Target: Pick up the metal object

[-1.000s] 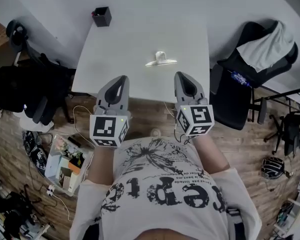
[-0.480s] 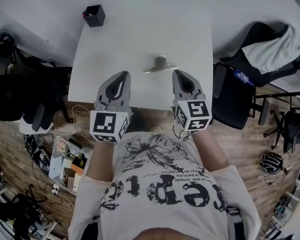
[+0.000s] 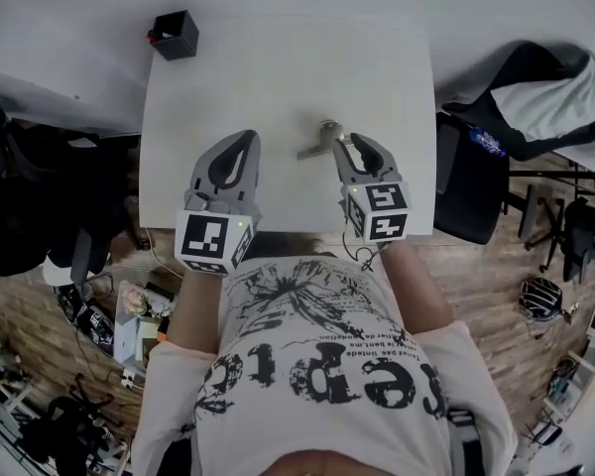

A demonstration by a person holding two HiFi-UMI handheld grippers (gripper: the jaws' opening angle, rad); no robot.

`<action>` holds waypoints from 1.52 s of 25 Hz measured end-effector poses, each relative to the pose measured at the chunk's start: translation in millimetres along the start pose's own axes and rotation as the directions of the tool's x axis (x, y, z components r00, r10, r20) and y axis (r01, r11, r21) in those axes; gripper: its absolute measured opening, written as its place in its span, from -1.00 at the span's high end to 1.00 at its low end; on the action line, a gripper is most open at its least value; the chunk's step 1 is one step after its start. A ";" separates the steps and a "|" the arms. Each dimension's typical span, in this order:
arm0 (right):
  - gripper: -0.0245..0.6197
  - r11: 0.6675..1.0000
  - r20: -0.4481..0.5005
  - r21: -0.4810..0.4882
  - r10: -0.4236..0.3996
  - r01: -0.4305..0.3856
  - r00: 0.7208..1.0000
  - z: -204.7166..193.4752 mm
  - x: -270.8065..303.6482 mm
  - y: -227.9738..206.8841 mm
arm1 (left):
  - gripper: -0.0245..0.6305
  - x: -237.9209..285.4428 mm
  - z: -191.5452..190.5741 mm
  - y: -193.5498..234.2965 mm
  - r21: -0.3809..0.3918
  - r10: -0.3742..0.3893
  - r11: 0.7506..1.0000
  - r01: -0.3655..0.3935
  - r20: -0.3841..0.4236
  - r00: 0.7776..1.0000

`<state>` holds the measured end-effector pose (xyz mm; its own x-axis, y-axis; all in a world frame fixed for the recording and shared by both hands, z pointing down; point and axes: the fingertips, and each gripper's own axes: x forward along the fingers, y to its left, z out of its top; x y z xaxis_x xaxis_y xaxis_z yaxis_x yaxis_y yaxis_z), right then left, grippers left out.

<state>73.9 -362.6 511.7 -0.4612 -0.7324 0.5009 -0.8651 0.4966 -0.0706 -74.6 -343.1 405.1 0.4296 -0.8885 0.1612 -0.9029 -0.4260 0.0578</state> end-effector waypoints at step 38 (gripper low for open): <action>0.05 0.989 -0.516 0.072 -0.074 0.130 0.854 -121.7 122.4 -28.1 | 0.89 58.6 -57.8 83.5 -0.023 -0.035 0.999 0.033 -0.094 0.995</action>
<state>65.7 -409.6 679.9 -0.2276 -0.4218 0.8777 -0.9295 0.3628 -0.0667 -125.8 -420.9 476.3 0.4570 -0.8532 0.2514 -0.8886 -0.4507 0.0858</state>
